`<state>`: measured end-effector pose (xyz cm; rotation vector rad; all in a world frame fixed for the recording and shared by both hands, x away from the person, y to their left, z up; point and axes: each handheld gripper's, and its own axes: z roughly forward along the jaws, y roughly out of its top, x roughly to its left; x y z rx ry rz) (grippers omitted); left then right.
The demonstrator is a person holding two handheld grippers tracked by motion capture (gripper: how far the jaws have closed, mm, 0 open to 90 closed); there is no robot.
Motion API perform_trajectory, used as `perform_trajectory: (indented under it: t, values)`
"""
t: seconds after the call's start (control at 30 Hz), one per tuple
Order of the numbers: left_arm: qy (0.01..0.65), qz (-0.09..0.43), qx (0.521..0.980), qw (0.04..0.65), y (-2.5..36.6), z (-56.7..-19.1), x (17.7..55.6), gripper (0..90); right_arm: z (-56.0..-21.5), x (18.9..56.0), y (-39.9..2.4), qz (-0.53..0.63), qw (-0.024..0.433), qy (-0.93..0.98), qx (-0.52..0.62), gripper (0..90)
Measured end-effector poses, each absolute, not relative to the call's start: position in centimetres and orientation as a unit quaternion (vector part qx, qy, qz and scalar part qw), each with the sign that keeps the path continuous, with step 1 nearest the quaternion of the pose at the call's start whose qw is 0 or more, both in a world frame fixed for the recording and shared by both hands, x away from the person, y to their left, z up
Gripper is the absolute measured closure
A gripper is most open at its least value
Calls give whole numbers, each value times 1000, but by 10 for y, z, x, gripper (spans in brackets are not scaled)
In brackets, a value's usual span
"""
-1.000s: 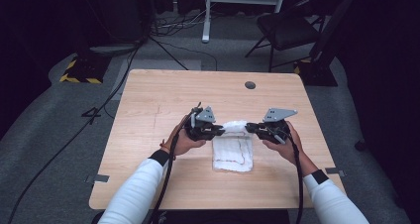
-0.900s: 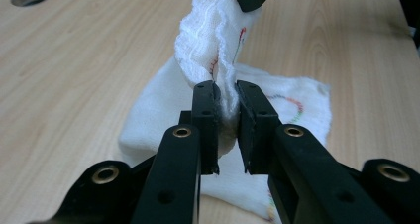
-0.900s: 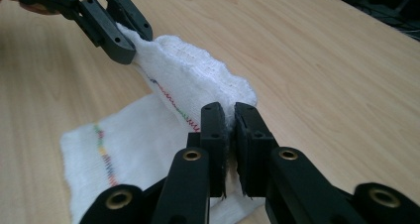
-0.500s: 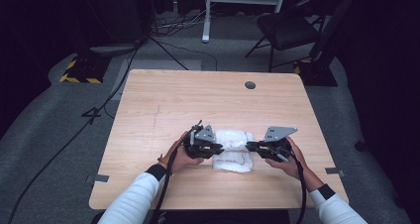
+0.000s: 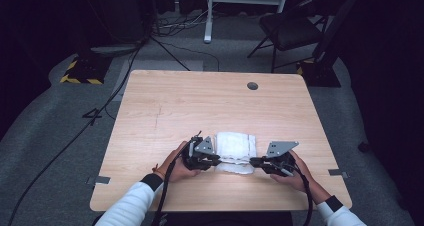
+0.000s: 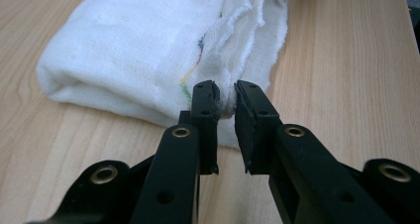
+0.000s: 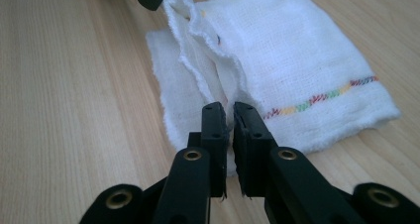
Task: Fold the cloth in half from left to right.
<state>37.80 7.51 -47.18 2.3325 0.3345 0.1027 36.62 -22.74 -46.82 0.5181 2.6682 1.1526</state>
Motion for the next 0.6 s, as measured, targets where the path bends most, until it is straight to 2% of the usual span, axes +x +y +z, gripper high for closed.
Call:
perform_trajectory:
  t: [0.4,0.6]
  values:
    - [133,30,925,356,70,-487,375,788,-482,366,-227,367,96,909,174,860]
    - [137,20,921,363,72,-491,376,790,-487,367,-228,364,85,910,177,862]
